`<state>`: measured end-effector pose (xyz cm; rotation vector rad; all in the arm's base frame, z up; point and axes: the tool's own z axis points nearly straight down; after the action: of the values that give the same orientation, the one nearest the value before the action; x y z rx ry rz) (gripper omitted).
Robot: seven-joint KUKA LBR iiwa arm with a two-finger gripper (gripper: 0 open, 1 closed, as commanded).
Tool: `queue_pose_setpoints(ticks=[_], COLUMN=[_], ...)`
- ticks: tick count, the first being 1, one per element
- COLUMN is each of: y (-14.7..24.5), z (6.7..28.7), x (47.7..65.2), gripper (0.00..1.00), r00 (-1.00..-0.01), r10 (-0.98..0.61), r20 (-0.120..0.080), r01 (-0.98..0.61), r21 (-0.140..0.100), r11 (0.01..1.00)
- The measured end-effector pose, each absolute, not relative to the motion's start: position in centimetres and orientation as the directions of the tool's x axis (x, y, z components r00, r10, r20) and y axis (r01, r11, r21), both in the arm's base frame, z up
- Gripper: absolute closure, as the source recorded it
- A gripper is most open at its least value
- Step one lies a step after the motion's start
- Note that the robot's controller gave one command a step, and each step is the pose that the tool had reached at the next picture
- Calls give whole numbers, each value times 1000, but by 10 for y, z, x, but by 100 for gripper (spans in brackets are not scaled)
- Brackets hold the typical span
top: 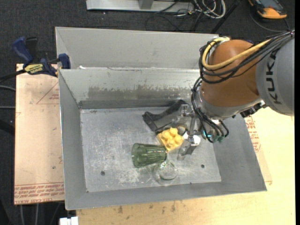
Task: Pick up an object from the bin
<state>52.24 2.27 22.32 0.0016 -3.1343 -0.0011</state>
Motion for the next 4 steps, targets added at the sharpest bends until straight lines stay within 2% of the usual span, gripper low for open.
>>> queue_pose_setpoints(ticks=[1, 2, 3, 4], y=[23, 31, 12, 12], z=[227, 188, 86, 86], x=[524, 528, 520, 520], gripper=[0, 0, 100, 100], r00=[-1000, -1000, -995, -995], r10=[0, -6, -99, -98], r20=[0, -10, -5, -5], r01=[0, -6, -99, -99], r21=[1, 1, 14, 14], r11=[1000, 1000, 995, 995])
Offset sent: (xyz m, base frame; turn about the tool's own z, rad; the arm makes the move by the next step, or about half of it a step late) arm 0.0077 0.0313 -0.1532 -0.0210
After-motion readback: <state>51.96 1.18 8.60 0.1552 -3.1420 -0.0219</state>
